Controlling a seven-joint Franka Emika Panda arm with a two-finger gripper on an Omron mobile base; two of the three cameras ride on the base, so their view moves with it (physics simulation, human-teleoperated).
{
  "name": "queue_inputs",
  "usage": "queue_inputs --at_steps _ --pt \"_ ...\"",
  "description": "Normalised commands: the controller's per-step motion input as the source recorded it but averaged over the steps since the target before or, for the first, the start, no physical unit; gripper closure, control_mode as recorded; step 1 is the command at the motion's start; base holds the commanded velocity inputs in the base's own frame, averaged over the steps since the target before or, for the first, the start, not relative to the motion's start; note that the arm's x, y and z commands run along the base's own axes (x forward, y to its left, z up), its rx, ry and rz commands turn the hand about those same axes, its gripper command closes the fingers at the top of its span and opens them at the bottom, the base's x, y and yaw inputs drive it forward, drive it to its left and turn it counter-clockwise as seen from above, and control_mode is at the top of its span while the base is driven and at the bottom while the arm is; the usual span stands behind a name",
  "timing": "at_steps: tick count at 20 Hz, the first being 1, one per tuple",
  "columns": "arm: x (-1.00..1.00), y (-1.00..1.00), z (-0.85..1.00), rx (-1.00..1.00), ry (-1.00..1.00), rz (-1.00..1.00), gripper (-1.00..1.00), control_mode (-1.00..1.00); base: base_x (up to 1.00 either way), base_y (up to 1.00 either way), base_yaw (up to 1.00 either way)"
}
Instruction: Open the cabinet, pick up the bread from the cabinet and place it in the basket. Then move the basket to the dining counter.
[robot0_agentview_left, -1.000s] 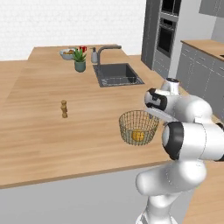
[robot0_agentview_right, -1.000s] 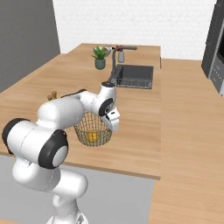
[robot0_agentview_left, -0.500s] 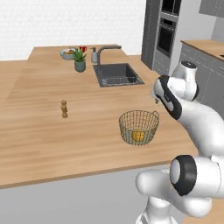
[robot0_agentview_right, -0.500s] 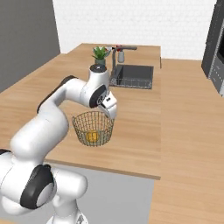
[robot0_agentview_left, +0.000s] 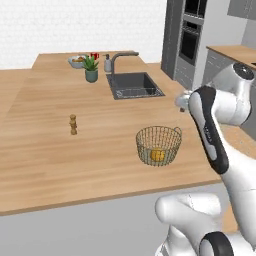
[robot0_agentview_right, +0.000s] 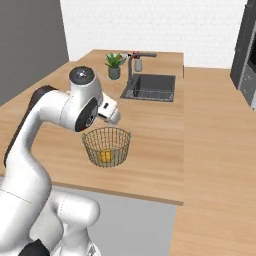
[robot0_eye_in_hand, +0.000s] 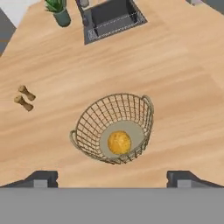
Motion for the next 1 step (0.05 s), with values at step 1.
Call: queue_inputs --at_steps 1 --pt "-0.74 0.63 0.66 -0.29 -0.13 0.40 -1.00 -1.00 0.00 0.00 0.00"
